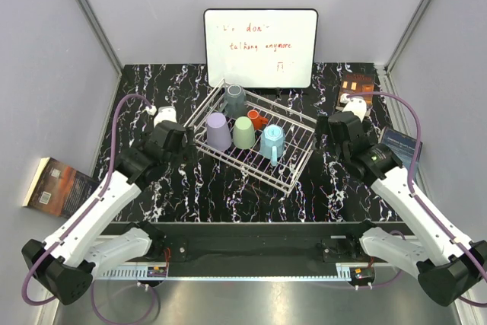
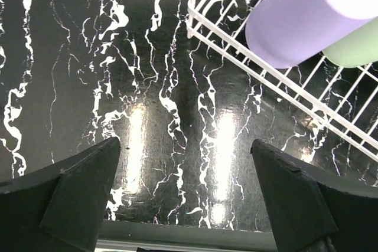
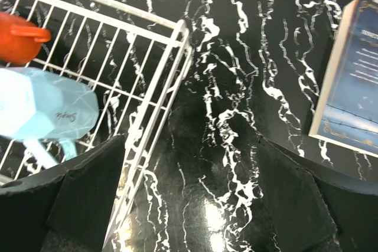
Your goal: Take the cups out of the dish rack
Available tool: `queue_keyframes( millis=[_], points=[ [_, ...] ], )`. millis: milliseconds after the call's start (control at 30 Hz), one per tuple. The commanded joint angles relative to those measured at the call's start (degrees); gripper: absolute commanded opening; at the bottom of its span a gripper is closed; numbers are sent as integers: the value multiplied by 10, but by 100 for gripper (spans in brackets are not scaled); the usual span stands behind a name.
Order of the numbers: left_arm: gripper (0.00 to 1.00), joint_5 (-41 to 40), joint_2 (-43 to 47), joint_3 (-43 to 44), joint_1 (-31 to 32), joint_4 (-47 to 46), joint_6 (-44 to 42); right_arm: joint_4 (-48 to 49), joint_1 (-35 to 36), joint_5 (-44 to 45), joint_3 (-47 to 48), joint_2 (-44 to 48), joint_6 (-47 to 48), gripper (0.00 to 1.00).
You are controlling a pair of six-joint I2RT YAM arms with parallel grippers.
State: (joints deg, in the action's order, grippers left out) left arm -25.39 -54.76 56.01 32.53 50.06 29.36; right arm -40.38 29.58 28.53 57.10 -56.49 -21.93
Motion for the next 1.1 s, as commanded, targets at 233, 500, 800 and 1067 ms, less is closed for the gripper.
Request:
queue_keyframes(
  millis=[233, 500, 800, 1067],
  points=[
    [99, -6, -5, 2, 2, -21, 26, 28, 2, -51, 28, 1, -48, 100],
    [99, 14, -28, -10, 2, -23, 9, 0, 2, -136, 46, -34, -31, 100],
    [99, -17, -44, 20, 2, -30, -17, 8, 2, -129, 25, -38, -93, 93],
    [99, -21, -63, 45, 2, -33, -12, 28, 2, -108, -23, -49, -114, 80]
  ],
)
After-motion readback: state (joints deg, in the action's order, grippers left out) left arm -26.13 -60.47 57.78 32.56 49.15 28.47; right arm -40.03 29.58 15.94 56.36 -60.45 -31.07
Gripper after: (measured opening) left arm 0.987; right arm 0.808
